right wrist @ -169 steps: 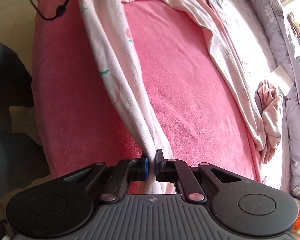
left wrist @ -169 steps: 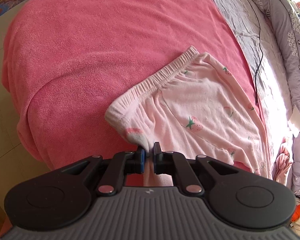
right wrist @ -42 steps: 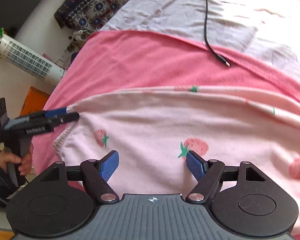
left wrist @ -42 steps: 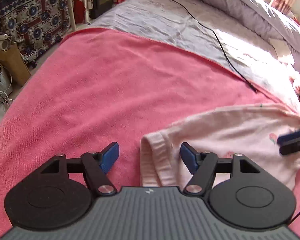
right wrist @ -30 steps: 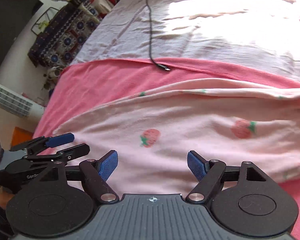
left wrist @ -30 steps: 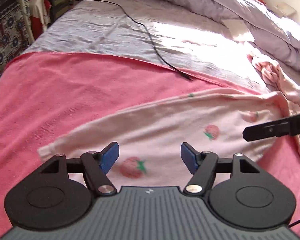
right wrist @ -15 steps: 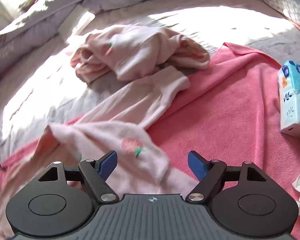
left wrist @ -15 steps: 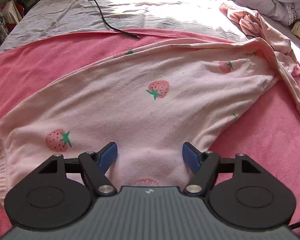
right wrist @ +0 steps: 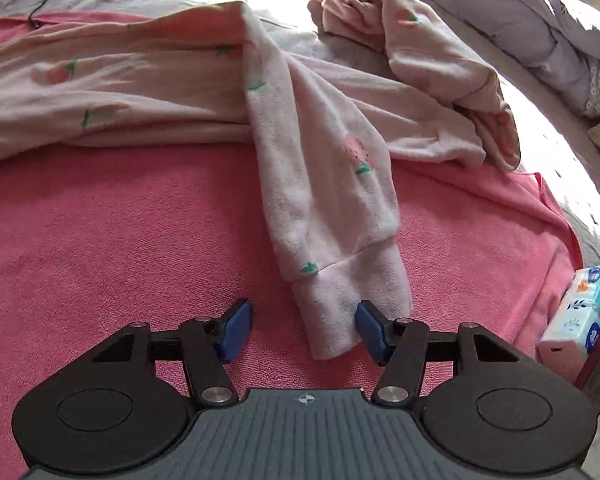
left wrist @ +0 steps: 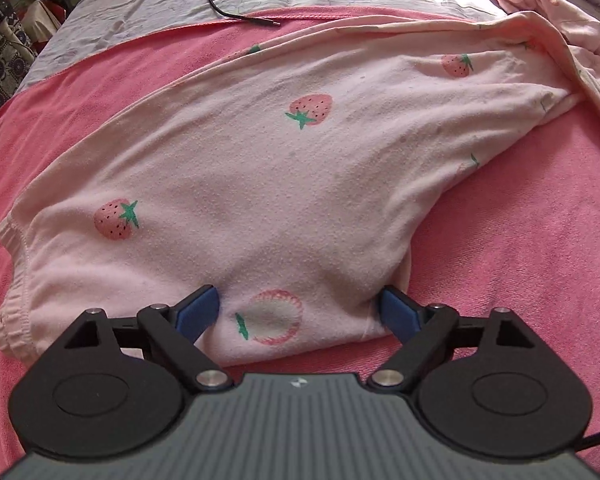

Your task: Fold clothes

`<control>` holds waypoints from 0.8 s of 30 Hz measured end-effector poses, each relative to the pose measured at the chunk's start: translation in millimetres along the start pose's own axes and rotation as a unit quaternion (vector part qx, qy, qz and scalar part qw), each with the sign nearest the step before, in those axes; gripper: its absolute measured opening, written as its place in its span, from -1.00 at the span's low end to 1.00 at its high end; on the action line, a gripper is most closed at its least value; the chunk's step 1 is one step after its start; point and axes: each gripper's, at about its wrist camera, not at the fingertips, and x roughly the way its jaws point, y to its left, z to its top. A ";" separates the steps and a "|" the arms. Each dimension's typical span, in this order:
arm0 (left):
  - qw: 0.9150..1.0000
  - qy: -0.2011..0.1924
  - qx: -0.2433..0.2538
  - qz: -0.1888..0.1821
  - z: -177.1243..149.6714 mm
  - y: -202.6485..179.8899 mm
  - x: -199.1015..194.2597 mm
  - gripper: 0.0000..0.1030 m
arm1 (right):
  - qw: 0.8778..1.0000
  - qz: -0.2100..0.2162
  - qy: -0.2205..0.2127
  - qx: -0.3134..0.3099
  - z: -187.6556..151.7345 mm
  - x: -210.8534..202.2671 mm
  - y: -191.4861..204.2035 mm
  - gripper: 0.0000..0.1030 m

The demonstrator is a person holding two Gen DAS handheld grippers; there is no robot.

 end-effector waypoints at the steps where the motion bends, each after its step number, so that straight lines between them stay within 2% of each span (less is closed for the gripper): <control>1: 1.000 0.000 0.001 -0.004 -0.3 0.9 -0.5 0.71 | 1.000 0.001 -0.001 0.024 2.6 2.8 -5.5 0.12; 2: 1.000 -0.001 0.003 -0.006 -0.7 1.5 -0.9 0.72 | 1.000 -0.003 0.001 0.030 6.2 3.7 -10.2 -0.03; 3: 1.000 -0.001 0.005 -0.008 -1.2 1.7 -1.0 0.72 | 1.000 -0.013 0.002 0.028 11.0 2.8 -15.4 -0.44; 4: 1.000 -0.001 0.006 -0.009 -1.7 1.8 -1.0 0.72 | 0.999 -0.017 0.000 0.033 16.4 -0.1 -23.2 -0.59; 7: 1.000 -0.002 0.007 -0.011 -2.1 1.6 -1.1 0.73 | 0.998 -0.024 -0.016 0.064 39.7 -13.2 -54.0 -0.68; 10: 1.000 -0.003 0.008 -0.012 -2.5 1.3 -1.3 0.74 | 0.995 -0.050 -0.054 0.073 82.6 -17.0 -92.9 -0.68; 11: 1.000 -0.003 0.008 -0.012 -2.7 1.2 -1.3 0.74 | 0.993 -0.057 -0.066 0.076 97.8 -16.6 -105.8 -0.66; 13: 1.000 -0.004 0.008 -0.013 -3.0 1.1 -1.4 0.75 | 0.989 -0.083 -0.094 0.081 125.4 -9.0 -125.8 -0.43; 14: 1.000 -0.004 0.009 -0.013 -3.1 1.0 -1.5 0.75 | 0.985 -0.096 -0.112 0.090 137.4 -5.9 -134.3 -0.06; 15: 1.000 -0.005 0.009 -0.013 -3.2 0.9 -1.5 0.75 | 0.979 -0.111 -0.132 0.109 148.9 -1.8 -146.4 0.16; 16: 1.000 -0.005 0.010 -0.014 -3.4 1.8 -1.4 0.75 | 0.974 -0.114 -0.144 0.132 154.7 -0.7 -156.3 0.20; 19: 1.000 -0.005 0.010 -0.017 -3.6 3.1 -0.9 0.76 | 0.961 -0.082 -0.153 0.216 150.1 -0.8 -184.1 0.34; 21: 1.000 -0.005 0.009 -0.017 -3.8 3.0 -0.5 0.77 | 0.951 -0.026 -0.142 0.273 133.3 5.6 -196.5 0.39; 24: 1.000 -0.004 0.008 -0.017 -3.8 2.5 0.2 0.79 | 0.933 0.041 -0.085 0.348 98.1 32.8 -201.4 0.32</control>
